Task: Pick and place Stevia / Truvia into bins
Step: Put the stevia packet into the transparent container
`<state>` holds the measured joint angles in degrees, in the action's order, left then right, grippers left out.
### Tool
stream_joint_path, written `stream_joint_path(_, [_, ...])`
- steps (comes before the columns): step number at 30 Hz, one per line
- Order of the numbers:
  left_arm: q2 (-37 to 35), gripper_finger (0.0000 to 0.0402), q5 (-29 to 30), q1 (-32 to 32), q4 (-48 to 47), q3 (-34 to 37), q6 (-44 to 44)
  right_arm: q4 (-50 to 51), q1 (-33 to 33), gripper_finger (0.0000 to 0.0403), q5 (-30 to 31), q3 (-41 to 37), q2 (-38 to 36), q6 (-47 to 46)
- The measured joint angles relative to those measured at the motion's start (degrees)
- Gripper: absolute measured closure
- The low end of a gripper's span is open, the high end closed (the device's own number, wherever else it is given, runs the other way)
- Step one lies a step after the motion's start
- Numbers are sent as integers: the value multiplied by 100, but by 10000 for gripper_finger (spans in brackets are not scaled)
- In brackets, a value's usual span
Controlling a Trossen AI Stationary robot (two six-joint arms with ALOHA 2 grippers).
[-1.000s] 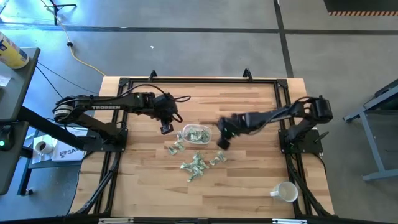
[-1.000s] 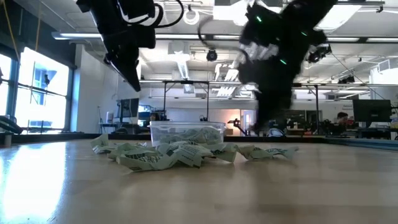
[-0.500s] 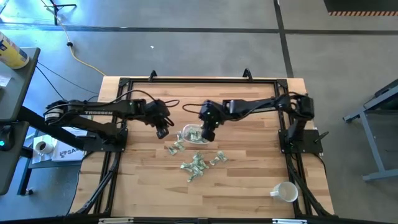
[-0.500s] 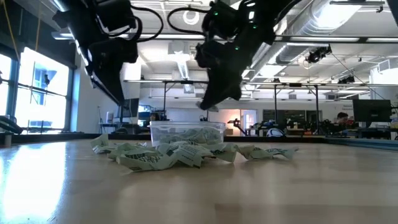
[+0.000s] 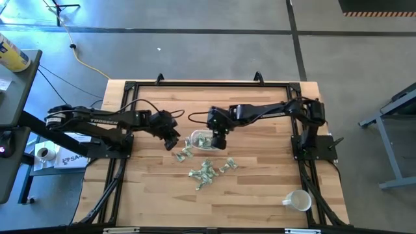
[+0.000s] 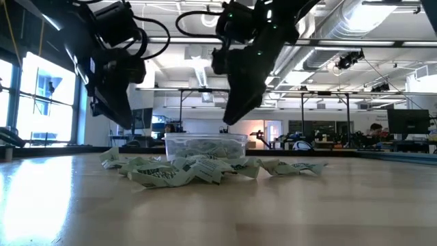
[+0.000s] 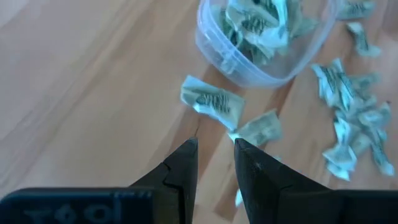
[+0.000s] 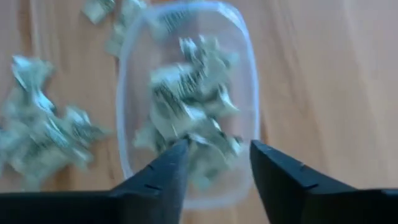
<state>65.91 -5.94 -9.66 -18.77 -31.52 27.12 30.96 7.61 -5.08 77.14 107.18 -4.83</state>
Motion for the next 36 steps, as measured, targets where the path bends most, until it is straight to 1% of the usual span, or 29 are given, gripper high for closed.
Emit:
stream_joint_path(4, [96, 248, 677, 274, 396, 53, 300, 509, -72, 182, 567, -2, -161, 428])
stream_joint_path(6, [218, 229, 785, 304, 559, 63, 449, 719, -91, 160, 742, -4, -232, 591])
stream_joint_path(9, [494, 188, 807, 292, 856, 58, 777, 1036, -83, 135, 998, -101, -299, 672])
stream_joint_path(11, [735, 159, 802, 298, 1052, 56, 804, 1252, -60, 124, 1121, -265, -352, 719])
stream_joint_path(14, [1083, 124, 789, 378, 1268, 58, 602, 1280, -47, 116, 1181, -602, -513, 736])
stream_joint_path(16, [1303, 112, 834, 456, 1370, 56, 455, 1257, -49, 115, 1200, -839, -645, 670])
stream_joint_path(18, [1497, 108, 954, 525, 1439, 60, 448, 1227, -51, 115, 1251, -1034, -747, 544])
stream_joint_path(21, [1712, 113, 1307, 626, 1746, 58, 392, 1181, -54, 114, 1359, -1237, -890, 323])
stream_joint_path(23, [1867, 122, 1559, 705, 2068, 43, 208, 1121, -48, 114, 1422, -1335, -976, 212])
stream_joint_path(25, [2033, 134, 1661, 757, 2204, 39, -5, 1118, -47, 114, 1500, -1399, -1027, 152])
stream_joint_path(31, [2540, 172, 1890, 790, 2268, -77, -350, 1003, -49, 114, 1717, -1629, -1273, -92])
stream_joint_path(34, [2585, 196, 2041, 790, 2180, -88, -403, 996, -49, 114, 1784, -1744, -1383, -220])
stream_joint_path(36, [2565, 218, 2148, 790, 2115, -88, -638, 984, -49, 114, 1845, -1794, -1466, -268])
